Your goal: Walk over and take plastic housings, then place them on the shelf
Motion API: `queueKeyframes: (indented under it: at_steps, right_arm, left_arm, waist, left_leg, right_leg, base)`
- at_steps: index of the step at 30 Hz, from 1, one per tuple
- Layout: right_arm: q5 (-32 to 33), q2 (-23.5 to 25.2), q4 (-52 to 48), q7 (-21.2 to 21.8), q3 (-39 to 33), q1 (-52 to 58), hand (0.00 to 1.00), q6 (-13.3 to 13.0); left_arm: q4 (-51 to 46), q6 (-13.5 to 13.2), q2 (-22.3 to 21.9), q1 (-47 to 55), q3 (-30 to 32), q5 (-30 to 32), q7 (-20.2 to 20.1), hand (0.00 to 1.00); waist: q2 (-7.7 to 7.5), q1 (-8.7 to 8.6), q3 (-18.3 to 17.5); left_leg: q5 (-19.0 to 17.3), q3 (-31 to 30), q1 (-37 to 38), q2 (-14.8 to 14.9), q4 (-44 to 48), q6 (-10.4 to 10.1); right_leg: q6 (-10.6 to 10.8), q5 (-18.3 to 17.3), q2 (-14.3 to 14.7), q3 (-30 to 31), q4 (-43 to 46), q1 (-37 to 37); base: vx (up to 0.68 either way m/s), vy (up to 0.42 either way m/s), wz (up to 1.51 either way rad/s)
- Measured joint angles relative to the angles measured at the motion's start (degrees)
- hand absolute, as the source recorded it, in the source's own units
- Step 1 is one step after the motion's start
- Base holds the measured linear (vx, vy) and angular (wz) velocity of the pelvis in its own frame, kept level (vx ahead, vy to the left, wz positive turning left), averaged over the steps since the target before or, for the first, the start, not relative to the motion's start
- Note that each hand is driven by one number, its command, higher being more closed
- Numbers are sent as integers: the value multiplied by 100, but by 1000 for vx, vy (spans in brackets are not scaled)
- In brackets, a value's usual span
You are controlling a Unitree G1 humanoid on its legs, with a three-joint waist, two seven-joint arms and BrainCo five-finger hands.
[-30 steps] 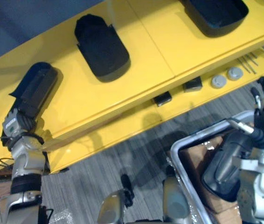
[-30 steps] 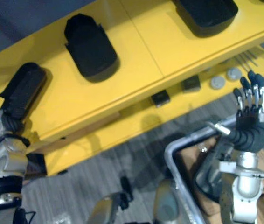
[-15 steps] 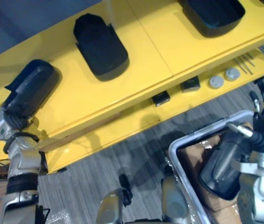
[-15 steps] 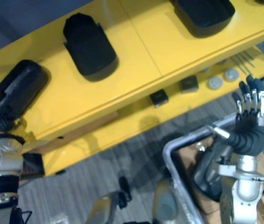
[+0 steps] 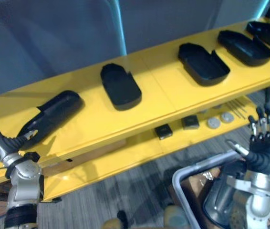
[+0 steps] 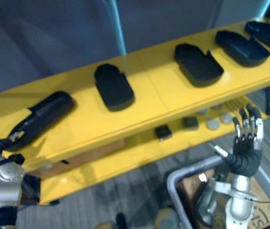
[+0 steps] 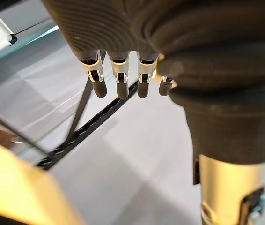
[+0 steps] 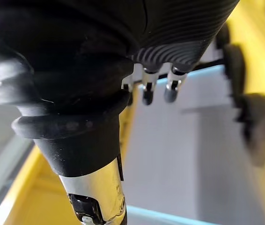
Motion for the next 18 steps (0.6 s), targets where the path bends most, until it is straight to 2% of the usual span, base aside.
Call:
queueKeyframes:
  at_steps: [1,2,3,6,8,10,12,14,15,17,18]
  right_arm:
    - [-280,-38,-25,-267,-160,-157,0,-112]
    - [-404,-67,-50,-407,-249,-246,0,-143]
    - [-648,-164,-127,-720,-386,-428,0,-220]
    - [-1020,-366,-574,-1285,-616,-871,0,-374]
    - [-1067,-529,-685,-1364,-644,-1240,0,-461]
    - [-1035,-722,-674,-1294,-616,-1600,0,-397]
    - [-792,-940,-625,-943,-402,-2069,0,-79]
    - [-686,-1230,-262,-389,75,-2694,0,569]
    - [-683,-1311,-105,-270,222,-2841,0,743]
    - [-585,-1529,529,203,846,-3267,0,1515]
    - [-583,-1529,683,316,980,-3354,0,1701]
  left_arm:
    - [-331,-207,-185,131,22,-168,-5,0]
    - [-495,-301,-286,194,31,-253,-5,0]
    - [-852,-485,-562,353,77,-438,-16,0]
    - [-1569,-728,-1269,881,314,-608,-118,0]
    - [-1594,-719,-1526,1229,404,-919,-308,0]
    - [-1462,-701,-1707,1495,410,-1315,-459,0]
    - [-948,-698,-1795,1694,408,-1792,-769,0]
    - [139,-685,-1808,1809,409,-2329,-1160,0]
    - [385,-683,-1821,1835,412,-2415,-1208,0]
    - [1312,-687,-1893,1858,414,-2572,-1381,0]
    - [1500,-685,-1903,1858,412,-2656,-1420,0]
  waist:
    - [9,32,-79]
    - [14,59,-97]
    - [20,136,-128]
    - [10,223,-139]
    - [-43,293,-195]
    - [-87,432,-271]
    - [-155,503,-307]
    - [-253,606,-399]
    - [-272,632,-415]
    - [-421,760,-435]
    - [-471,781,-436]
  left_leg:
    - [26,-86,-1,9,-49,-9]
    - [28,-104,-1,17,-48,-11]
    - [30,-135,8,29,-47,-13]
    - [30,-315,95,22,-49,-13]
    - [28,-429,130,16,-55,-15]
    - [30,-517,89,13,-63,-18]
    - [76,-621,89,-12,-156,-28]
    - [226,-746,84,-34,-364,-26]
    - [268,-768,84,-34,-413,-36]
    - [408,-920,47,-43,-546,-66]
    - [424,-953,39,-44,-550,-63]
  right_leg:
    - [-1,54,20,-83,-123,90]
    - [-7,86,30,-123,-171,138]
    - [-6,142,48,-157,-276,225]
    - [-4,221,55,-333,-501,513]
    - [-5,243,58,-482,-641,732]
    - [-10,296,74,-572,-776,813]
    - [-6,337,72,-712,-905,905]
    - [-14,349,73,-830,-960,905]
    - [-16,357,76,-873,-974,903]
    - [-21,367,83,-1022,-993,888]
    - [-27,373,84,-1057,-993,880]
  base:
    - [13,-6,26]
    - [29,-11,22]
    - [29,-3,14]
    - [22,-2,24]
    - [3,-14,31]
    - [-27,-14,27]
    - [-28,-11,31]
    - [-26,-16,28]
    - [-17,-33,31]
    - [-1,-31,33]
    - [15,-19,33]
